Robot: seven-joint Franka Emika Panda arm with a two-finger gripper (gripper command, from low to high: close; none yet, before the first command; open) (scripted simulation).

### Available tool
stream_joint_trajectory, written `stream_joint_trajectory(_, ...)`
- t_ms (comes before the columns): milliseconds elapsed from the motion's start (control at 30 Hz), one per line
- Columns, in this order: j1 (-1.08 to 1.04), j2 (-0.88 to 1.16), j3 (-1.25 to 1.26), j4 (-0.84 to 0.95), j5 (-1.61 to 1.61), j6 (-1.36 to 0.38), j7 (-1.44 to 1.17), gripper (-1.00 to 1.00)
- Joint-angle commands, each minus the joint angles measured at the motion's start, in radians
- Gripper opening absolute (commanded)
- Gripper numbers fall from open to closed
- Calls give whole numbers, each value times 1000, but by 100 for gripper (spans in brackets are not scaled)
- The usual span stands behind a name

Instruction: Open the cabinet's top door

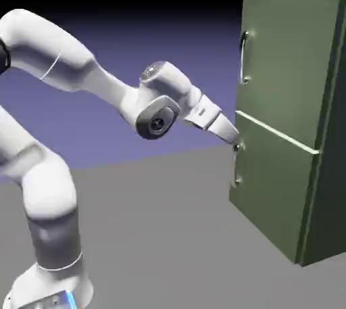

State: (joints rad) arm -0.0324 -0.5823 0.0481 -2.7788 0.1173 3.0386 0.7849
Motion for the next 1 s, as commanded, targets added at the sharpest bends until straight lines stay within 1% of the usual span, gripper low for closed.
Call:
stream_joint_trajectory(0, -16, -5, 18, 12, 44, 1, 16, 0)
stream_joint_trajectory(967, -494, -137, 535, 347, 1305, 18, 488, 0)
